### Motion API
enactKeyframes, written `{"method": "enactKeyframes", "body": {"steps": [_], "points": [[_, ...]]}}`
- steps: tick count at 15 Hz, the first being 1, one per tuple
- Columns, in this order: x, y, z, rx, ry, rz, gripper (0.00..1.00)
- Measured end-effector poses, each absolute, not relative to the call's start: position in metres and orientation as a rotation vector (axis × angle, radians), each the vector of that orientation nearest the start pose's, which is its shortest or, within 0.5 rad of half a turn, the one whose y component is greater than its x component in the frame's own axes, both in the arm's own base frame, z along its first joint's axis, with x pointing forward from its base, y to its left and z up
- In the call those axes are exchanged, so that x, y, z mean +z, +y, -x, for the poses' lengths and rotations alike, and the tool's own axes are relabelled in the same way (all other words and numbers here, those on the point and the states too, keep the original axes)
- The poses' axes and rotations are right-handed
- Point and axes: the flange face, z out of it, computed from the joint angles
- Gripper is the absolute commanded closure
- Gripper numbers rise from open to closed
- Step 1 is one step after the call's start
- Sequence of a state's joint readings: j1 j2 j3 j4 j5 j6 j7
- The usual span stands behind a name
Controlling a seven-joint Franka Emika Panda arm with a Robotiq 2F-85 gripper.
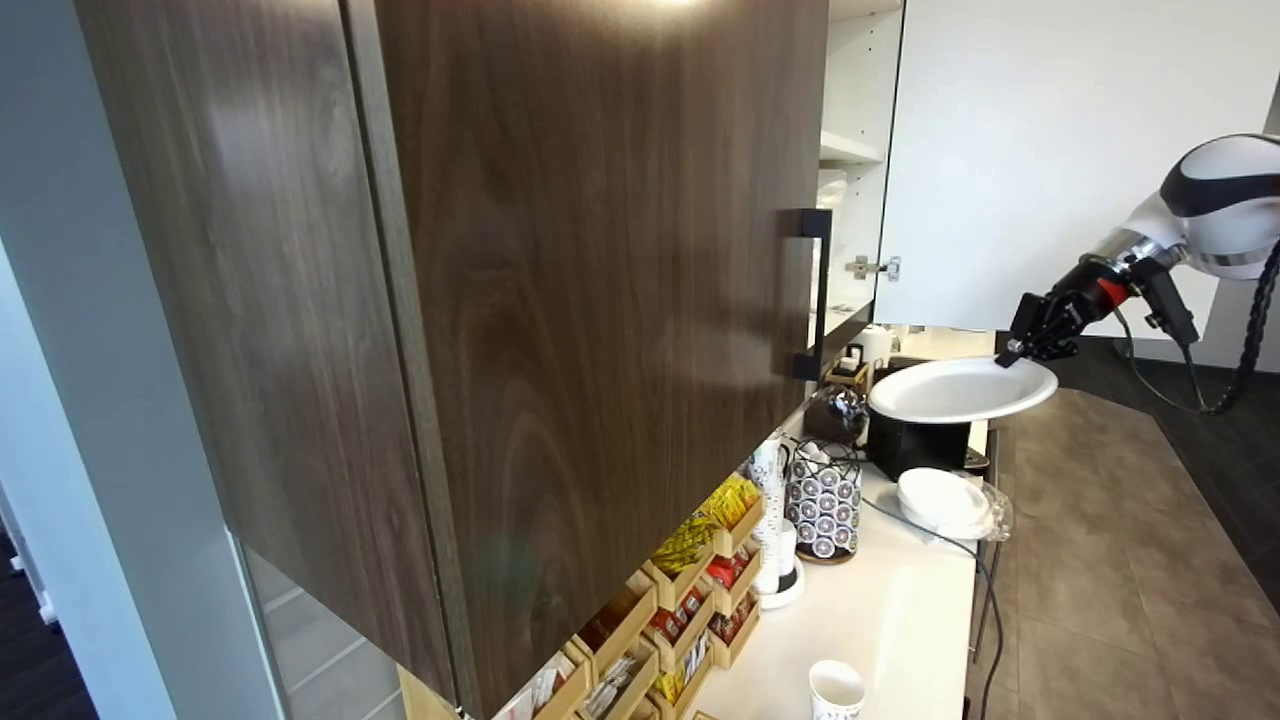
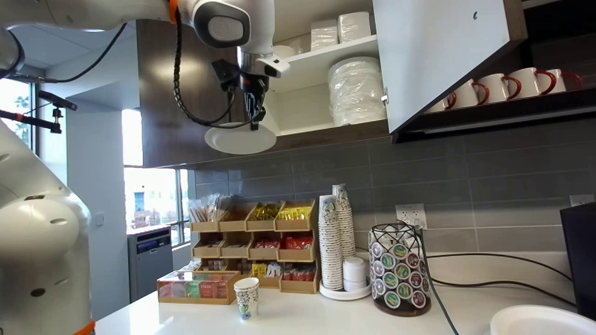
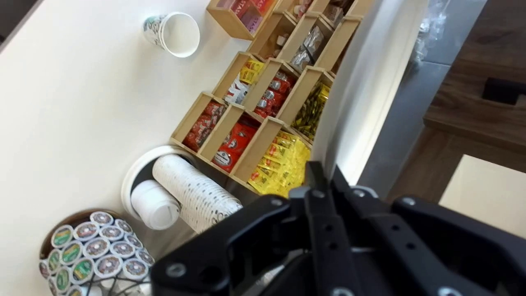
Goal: Remove the plate from the cupboard on top, put on the cupboard and then lift the cups and put them in the cupboard on top
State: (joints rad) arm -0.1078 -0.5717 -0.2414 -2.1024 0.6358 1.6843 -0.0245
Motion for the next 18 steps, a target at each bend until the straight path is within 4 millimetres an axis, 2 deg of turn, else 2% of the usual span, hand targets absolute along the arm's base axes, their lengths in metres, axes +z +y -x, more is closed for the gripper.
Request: {"method": "enactKeyframes", "body": {"steps": [5, 9, 17, 18], "points": [[0.564, -0.113, -0.382, -0.105, 0.442, 2.408, 0.99], [0.492, -0.121, -0.388, -0.063, 0.427, 2.469, 0.99], [0.39, -0.137, -0.408, -0.262, 0.56, 2.609, 0.99], [0.379, -0.138, -0.411, -0.279, 0.586, 2.623, 0.96]]}}
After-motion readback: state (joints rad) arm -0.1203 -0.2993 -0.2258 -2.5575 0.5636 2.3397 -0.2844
